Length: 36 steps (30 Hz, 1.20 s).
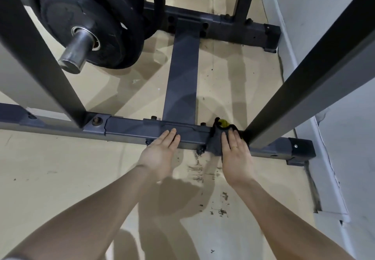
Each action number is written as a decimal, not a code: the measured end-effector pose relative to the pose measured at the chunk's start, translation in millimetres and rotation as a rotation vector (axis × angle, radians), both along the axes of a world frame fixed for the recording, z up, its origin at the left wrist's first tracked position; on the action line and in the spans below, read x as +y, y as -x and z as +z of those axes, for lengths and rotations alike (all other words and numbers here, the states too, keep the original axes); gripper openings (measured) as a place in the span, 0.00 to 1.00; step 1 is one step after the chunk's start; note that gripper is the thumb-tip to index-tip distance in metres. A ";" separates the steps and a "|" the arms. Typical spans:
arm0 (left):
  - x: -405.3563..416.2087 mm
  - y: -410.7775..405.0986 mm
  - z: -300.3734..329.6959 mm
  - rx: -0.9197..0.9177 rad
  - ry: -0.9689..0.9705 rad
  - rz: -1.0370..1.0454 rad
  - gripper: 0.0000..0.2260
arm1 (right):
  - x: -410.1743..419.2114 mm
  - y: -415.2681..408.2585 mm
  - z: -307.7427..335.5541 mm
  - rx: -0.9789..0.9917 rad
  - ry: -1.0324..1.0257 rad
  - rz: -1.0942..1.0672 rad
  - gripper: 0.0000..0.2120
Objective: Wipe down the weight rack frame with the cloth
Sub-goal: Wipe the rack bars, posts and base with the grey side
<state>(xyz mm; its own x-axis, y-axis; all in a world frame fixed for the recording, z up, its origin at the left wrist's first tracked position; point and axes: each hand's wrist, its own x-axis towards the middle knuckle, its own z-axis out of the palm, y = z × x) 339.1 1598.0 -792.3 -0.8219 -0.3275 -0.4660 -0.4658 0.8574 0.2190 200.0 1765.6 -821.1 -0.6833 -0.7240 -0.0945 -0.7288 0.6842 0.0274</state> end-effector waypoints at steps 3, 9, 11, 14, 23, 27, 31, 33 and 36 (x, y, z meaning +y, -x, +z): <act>1.5 2.3 1.5 0.043 -0.034 0.045 0.36 | -23.1 -13.1 1.0 -0.028 0.033 -0.095 0.31; -1.2 0.7 5.2 0.067 -0.069 0.055 0.37 | -42.2 4.6 -11.0 -0.006 0.182 0.137 0.28; -1.9 -0.2 4.6 0.077 -0.096 0.079 0.37 | -16.0 4.9 -4.8 0.021 0.190 0.033 0.28; -3.8 -0.9 2.4 0.107 -0.118 0.071 0.38 | -18.5 -0.7 -11.9 0.003 0.245 -0.125 0.30; -16.5 -15.3 0.0 0.220 -0.028 0.079 0.38 | -11.3 -15.8 -16.7 -0.018 0.375 0.093 0.13; -34.5 -36.6 -5.5 0.201 0.071 0.230 0.37 | -74.7 -51.0 -18.5 -0.040 0.350 0.300 0.19; -44.9 -52.5 -11.8 0.086 0.063 0.269 0.37 | -113.6 -65.4 -12.1 -0.027 0.272 0.412 0.28; -48.3 -53.6 -10.3 0.080 0.043 0.252 0.36 | -89.5 -52.1 -14.9 0.048 0.204 0.427 0.30; -49.0 -51.7 -6.1 0.099 0.012 0.240 0.36 | -43.2 -30.3 -19.1 0.171 0.146 0.316 0.25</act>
